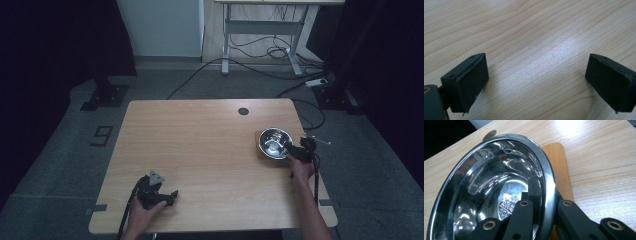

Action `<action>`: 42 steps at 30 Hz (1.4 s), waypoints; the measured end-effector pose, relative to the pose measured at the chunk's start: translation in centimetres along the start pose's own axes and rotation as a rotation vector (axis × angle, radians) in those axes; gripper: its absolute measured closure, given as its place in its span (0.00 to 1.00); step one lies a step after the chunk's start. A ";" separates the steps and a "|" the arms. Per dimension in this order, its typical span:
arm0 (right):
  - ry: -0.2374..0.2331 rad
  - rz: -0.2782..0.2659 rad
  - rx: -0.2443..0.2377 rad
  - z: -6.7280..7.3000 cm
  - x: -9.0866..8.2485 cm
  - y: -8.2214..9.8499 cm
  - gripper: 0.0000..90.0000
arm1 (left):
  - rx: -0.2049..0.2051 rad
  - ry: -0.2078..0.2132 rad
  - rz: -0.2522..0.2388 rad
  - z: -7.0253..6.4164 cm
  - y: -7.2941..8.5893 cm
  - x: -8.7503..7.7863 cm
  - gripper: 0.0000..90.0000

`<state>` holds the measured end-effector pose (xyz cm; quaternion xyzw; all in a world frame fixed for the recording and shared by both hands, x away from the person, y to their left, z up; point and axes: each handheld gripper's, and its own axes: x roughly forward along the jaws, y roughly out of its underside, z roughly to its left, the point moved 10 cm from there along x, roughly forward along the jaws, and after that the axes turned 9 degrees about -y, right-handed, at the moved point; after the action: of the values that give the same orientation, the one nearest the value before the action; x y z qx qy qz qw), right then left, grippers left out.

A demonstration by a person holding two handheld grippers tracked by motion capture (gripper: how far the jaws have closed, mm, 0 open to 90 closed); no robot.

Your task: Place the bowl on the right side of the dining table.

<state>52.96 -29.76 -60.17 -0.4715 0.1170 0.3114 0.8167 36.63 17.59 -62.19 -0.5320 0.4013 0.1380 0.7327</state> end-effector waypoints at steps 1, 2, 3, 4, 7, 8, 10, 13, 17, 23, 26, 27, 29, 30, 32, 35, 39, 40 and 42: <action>0.004 -0.001 0.003 -0.1 0.1 0.0 0.96 | 0.000 -0.001 0.000 0.0 0.0 0.0 0.05; 0.010 -0.002 0.005 -0.3 0.1 0.0 0.96 | -0.001 -0.001 0.000 0.0 0.0 0.0 0.05; 0.012 -0.003 0.009 -0.4 0.2 0.0 0.96 | -0.002 -0.002 0.000 0.0 0.0 0.0 0.05; 0.009 -0.004 0.019 -0.5 0.2 0.1 0.96 | -0.002 -0.002 0.000 0.0 0.0 0.0 0.05; 0.012 -0.014 0.024 -0.5 0.3 0.1 0.95 | -0.006 -0.005 0.000 0.0 0.0 0.0 0.05; 0.011 -0.019 0.020 -0.5 0.4 0.1 0.94 | -0.008 -0.006 -0.001 0.0 0.0 0.0 0.05; -0.001 -0.021 0.026 -0.3 0.5 0.1 0.89 | -0.008 -0.006 -0.001 -0.1 0.0 -0.1 0.05; 0.009 -0.022 0.022 -0.4 0.5 0.1 0.83 | -0.009 -0.007 -0.001 -0.1 0.0 -0.1 0.06; 0.003 -0.016 0.025 -0.5 0.6 0.2 0.80 | -0.009 -0.007 -0.001 -0.1 0.0 -0.1 0.06; -0.010 -0.013 0.014 -0.1 0.4 0.2 0.65 | -0.009 -0.007 -0.001 -0.1 0.0 -0.1 0.06; -0.005 -0.030 0.005 0.1 0.0 -0.1 0.59 | -0.009 -0.007 -0.001 -0.1 0.0 -0.1 0.06; -0.004 -0.038 0.004 0.3 -0.2 -0.2 0.57 | -0.009 -0.007 -0.001 -0.1 0.0 -0.1 0.06; -0.003 -0.051 -0.002 0.5 -0.6 -0.5 0.53 | -0.009 -0.007 -0.001 -0.1 0.0 -0.1 0.06; -0.003 -0.056 -0.009 0.7 -0.7 -0.6 0.51 | -0.009 -0.007 -0.001 -0.1 0.0 -0.1 0.06; -0.004 -0.059 -0.012 0.9 -1.0 -0.6 0.48 | -0.009 -0.007 -0.001 -0.1 0.0 -0.1 0.06; 0.006 -0.050 -0.033 1.3 -1.3 -0.5 0.43 | -0.009 -0.007 -0.001 -0.1 0.0 -0.1 0.06; 0.012 -0.039 -0.063 1.8 -1.6 -0.2 0.40 | -0.009 -0.007 -0.001 -0.1 0.0 -0.1 0.06; 0.008 -0.052 -0.066 2.0 -1.8 -0.2 0.40 | -0.009 -0.007 -0.002 -0.1 0.1 -0.1 0.06; 0.009 -0.064 -0.068 2.1 -2.1 0.0 0.40 | -0.008 -0.006 -0.002 -0.1 0.1 -0.1 0.06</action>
<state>51.05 -28.80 -58.04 -0.5039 0.0947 0.2869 0.8092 36.49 17.56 -62.17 -0.5348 0.3979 0.1406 0.7320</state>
